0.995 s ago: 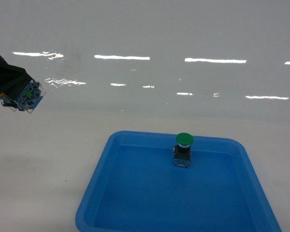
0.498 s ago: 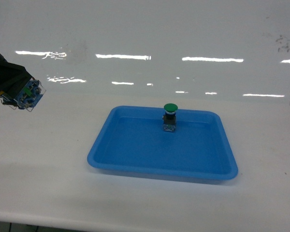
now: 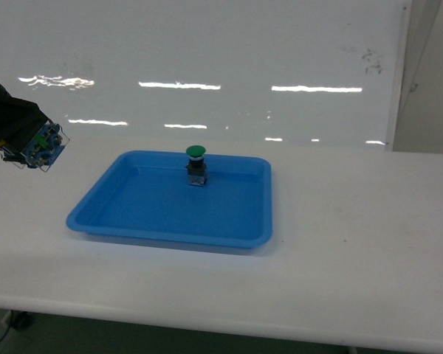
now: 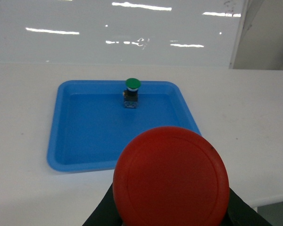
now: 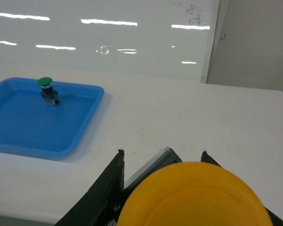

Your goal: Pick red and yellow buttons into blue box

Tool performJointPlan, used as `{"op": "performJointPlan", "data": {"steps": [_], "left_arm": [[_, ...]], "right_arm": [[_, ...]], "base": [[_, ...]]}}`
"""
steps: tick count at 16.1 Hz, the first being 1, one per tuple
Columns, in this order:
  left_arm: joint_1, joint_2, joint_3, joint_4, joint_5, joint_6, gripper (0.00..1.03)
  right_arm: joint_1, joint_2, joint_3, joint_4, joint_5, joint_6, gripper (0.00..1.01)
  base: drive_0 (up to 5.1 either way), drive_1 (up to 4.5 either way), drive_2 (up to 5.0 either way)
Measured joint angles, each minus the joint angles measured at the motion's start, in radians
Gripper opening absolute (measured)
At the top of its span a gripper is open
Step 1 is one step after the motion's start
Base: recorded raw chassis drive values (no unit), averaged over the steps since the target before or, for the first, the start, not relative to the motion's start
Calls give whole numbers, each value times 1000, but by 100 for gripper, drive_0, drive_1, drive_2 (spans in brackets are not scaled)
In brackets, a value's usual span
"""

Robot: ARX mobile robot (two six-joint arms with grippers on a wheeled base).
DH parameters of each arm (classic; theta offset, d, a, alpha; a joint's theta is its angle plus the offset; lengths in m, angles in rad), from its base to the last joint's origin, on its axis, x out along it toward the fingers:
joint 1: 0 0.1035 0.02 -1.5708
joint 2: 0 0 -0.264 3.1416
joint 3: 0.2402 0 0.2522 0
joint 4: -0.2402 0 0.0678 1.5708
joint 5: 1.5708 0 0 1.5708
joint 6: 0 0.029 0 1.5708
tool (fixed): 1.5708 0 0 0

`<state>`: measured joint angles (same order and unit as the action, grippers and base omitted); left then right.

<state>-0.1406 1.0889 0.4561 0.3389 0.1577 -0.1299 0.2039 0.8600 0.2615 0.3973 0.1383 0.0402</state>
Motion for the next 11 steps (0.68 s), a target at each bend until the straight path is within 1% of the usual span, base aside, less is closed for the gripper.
{"op": "performJointPlan", "data": {"steps": [3,11], "left_arm": [[0,0,0,0,0,0,24],[0,0,0,0,0,2,24]], "right_arm": [[0,1,0,-1,0,0,41],[-1,2,0,0,0,0,41]], "base": [[500,-271,-199],[443,-418,-33]]}}
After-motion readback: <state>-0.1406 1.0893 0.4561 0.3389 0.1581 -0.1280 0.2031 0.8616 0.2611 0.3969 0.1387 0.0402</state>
